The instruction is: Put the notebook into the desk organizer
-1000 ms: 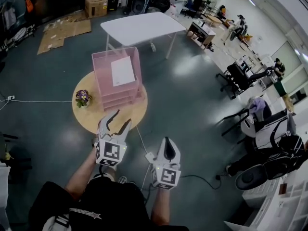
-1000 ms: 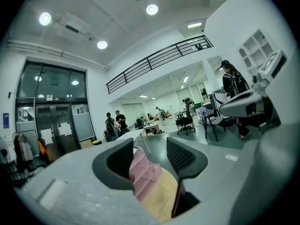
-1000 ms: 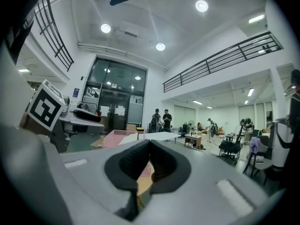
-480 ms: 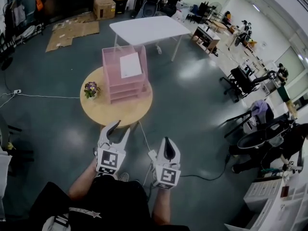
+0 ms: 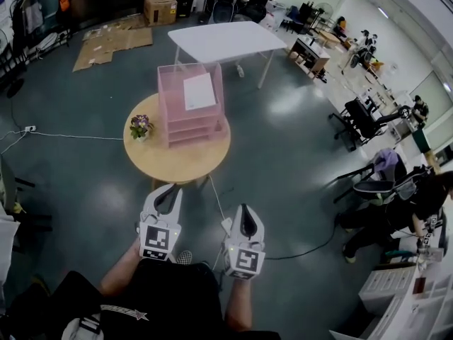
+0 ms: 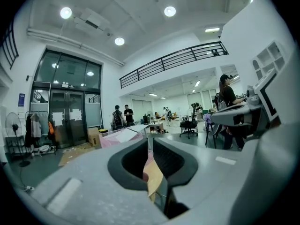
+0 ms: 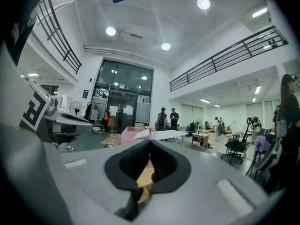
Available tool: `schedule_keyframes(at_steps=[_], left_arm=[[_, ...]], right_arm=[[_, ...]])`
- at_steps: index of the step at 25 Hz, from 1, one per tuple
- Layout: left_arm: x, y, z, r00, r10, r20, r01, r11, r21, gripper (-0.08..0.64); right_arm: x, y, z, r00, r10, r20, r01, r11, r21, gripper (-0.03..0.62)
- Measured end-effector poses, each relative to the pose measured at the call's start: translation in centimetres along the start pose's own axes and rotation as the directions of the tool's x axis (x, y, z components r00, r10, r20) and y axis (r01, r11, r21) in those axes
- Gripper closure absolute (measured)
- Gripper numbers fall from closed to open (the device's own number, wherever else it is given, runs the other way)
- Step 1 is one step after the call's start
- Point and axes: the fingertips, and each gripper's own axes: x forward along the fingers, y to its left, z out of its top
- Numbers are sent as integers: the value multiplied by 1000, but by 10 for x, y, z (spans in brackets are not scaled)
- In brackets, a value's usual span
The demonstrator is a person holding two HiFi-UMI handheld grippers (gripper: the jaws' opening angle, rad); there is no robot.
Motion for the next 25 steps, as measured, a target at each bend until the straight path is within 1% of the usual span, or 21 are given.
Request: schedule_keyframes(at_steps=[3,7,20,23,25], left_arm=[[-2,2,-1,1000,1,-3,-1,1000,3,533],[-3,1,2,1000,-4,3,4,1000,9,540],[-2,3,4,1000,6,10,-6,1000,17,541],[-3,4,4,1000,6,10,-6,1000,17,542],[-3,5,3,1000,6,8,-6,1000,17,543]], right_arm=[[2,6,-1,1000,17,-8,-17,1000,2,586],[4,8,4,1000,21,1,-21,1000,-1,586],[6,9,4,1000,28,8,-28,1000,5,586],[7,11,4,999,35,17,-35,999,-14,586],[7,11,4,999,33,16,-33,999,-8,586]])
